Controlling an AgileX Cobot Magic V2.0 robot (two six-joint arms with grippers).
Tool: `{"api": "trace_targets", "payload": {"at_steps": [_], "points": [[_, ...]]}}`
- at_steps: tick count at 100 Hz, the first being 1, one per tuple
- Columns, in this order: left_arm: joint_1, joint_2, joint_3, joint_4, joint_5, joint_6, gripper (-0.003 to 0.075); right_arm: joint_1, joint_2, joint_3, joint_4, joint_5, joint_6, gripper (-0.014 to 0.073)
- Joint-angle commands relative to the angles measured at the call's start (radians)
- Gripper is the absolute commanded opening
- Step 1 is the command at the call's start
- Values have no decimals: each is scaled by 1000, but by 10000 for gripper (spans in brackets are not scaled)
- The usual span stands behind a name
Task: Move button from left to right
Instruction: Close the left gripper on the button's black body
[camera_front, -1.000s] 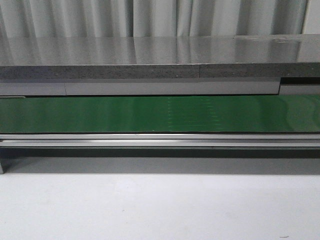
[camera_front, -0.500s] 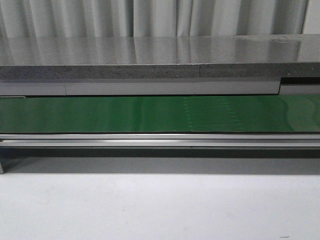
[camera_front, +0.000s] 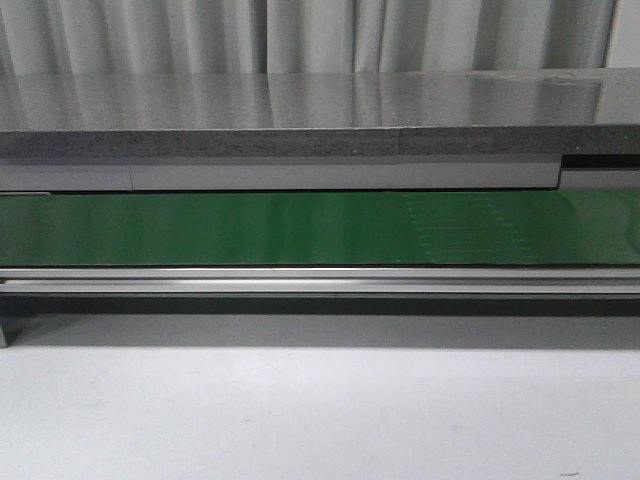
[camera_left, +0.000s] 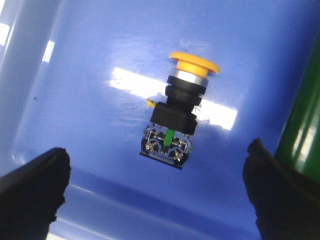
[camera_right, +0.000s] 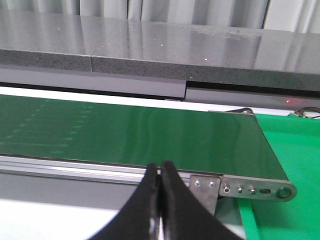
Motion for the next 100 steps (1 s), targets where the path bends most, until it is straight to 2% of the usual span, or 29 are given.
{"api": "trace_targets", "payload": {"at_steps": [1, 39, 87, 93, 100], "points": [[4, -5, -50, -4, -49, 5, 664, -2, -19, 1, -11, -74, -2, -68], [4, 120, -128, 0, -49, 11, 664, -2, -19, 1, -11, -74, -2, -68], [4, 217, -148, 7, -63, 11, 663, -2, -19, 1, -11, -74, -2, -68], [4, 220, -148, 7, -63, 11, 651, -2, -19, 1, -11, -74, -2, -68], [4, 220, -148, 7, -61, 11, 596, -2, -19, 1, -11, -74, -2, -68]]}}
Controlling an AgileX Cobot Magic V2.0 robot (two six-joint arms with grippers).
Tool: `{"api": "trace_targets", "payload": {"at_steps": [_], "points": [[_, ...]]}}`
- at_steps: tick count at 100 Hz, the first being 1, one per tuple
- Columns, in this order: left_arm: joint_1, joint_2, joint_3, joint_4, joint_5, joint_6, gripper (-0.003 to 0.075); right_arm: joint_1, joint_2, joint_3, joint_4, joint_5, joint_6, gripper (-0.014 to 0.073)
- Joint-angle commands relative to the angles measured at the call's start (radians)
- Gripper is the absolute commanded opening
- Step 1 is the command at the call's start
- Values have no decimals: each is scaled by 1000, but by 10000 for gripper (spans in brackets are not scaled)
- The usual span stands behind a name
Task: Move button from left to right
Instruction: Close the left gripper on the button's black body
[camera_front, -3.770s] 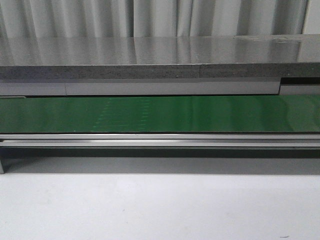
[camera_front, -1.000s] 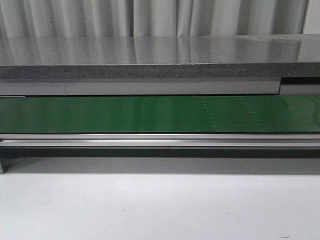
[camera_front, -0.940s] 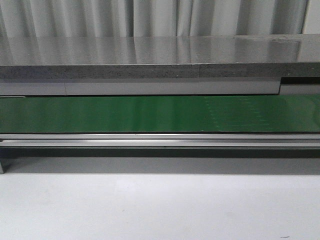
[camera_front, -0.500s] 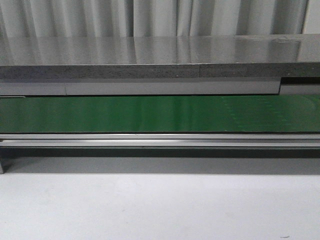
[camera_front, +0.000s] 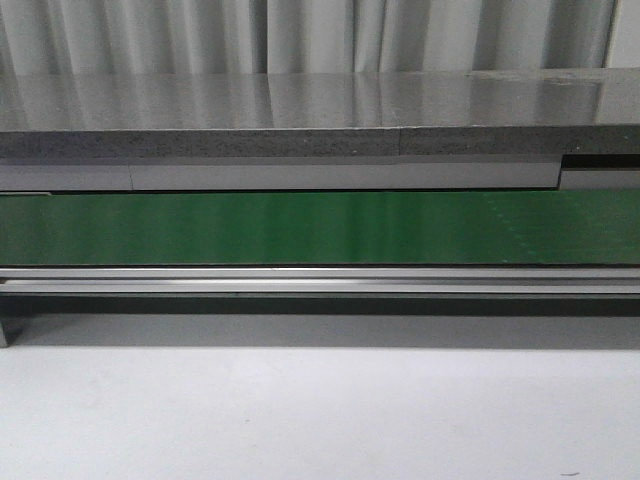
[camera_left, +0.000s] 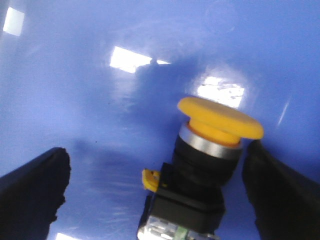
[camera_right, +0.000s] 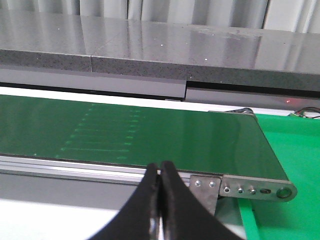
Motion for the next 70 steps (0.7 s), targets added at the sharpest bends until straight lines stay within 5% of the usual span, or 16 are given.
{"api": "trace_targets", "payload": {"at_steps": [1, 35, 70], "points": [[2, -45, -25, 2, -20, -1, 580, -2, -19, 1, -11, -74, -2, -68], [2, -47, -62, 2, 86, -1, 1, -2, -19, 1, -11, -74, -2, -68], [-14, -187, -177, -32, 203, -1, 5, -2, -19, 1, -11, -74, -2, -68]]}}
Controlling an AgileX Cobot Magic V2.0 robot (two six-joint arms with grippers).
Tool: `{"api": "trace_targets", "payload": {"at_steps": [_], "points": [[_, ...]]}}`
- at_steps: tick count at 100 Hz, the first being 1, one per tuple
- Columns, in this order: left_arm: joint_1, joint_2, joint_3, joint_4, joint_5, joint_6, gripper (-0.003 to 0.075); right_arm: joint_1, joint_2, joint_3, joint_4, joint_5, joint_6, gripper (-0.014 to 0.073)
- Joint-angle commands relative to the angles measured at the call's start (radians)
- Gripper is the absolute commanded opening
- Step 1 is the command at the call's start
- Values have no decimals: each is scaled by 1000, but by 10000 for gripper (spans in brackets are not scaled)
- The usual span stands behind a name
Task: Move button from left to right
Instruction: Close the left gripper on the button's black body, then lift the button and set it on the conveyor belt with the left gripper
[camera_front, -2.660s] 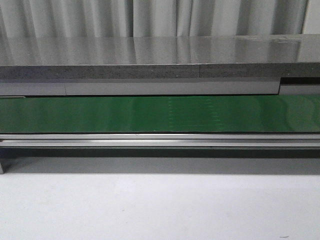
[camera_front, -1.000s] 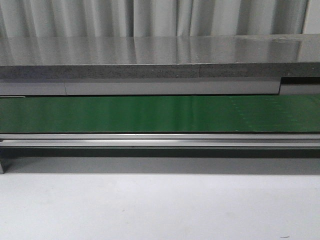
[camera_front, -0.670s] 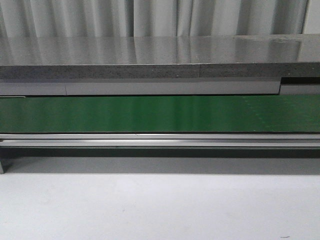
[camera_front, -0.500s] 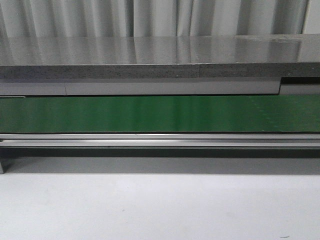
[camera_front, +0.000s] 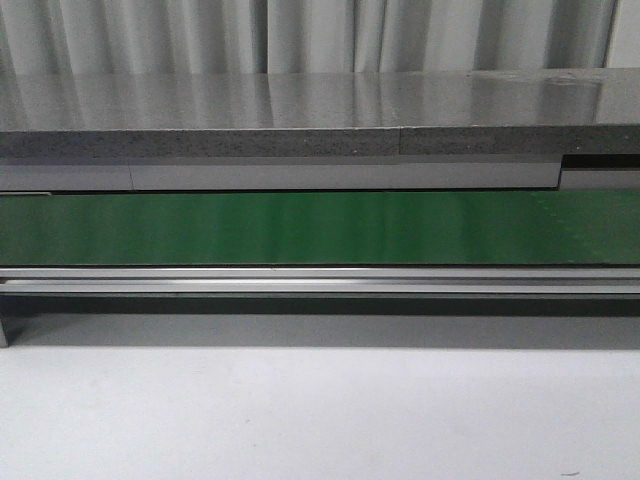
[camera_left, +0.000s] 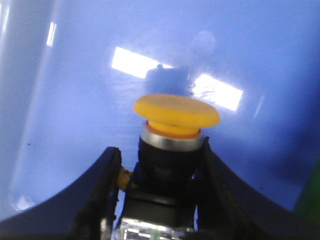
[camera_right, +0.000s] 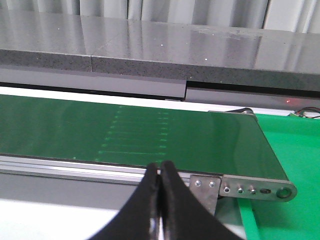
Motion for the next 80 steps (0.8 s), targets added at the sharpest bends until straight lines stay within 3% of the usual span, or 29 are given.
{"api": "trace_targets", "payload": {"at_steps": [1, 47, 80], "points": [[-16, -102, -43, -28, 13, -1, 5, -2, -19, 1, -11, -74, -2, -68], [-260, -144, -44, -42, 37, 55, 5, -2, -19, 1, -11, -74, -2, -68], [-298, -144, -44, -42, 41, 58, 6, -2, -19, 1, -11, -74, -2, -68]]}}
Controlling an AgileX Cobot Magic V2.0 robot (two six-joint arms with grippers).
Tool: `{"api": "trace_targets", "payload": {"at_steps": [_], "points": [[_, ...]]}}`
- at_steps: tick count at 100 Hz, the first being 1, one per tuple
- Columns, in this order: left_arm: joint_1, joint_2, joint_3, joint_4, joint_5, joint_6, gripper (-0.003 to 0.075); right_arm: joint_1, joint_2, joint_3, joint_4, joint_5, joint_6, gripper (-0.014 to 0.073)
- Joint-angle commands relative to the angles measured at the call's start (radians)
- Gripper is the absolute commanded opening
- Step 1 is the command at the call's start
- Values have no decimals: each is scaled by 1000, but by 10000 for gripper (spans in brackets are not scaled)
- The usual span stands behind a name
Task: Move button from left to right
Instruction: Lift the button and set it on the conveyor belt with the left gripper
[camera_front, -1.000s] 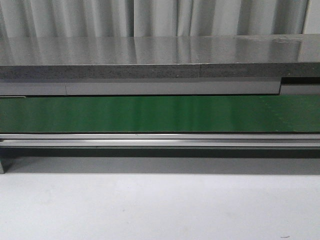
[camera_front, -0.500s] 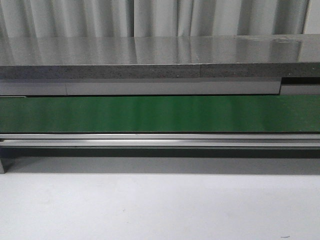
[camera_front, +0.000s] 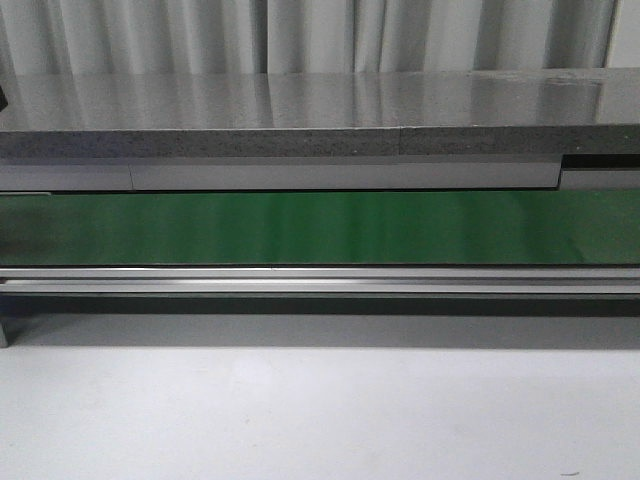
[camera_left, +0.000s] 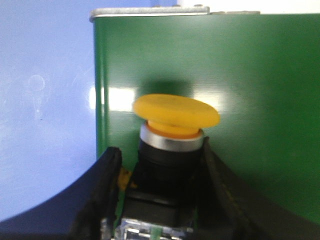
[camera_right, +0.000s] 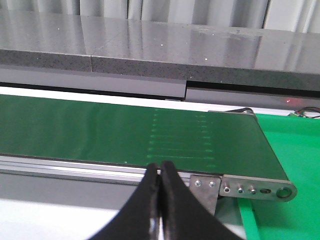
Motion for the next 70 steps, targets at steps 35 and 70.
{"api": "trace_targets", "payload": {"at_steps": [35, 70], "points": [[-7, -40, -31, -3, -7, 0, 173, -2, -19, 1, -11, -74, -2, -68], [-7, -13, -31, -17, -14, 1, 546, -2, -19, 1, -11, -74, -2, -68]]}}
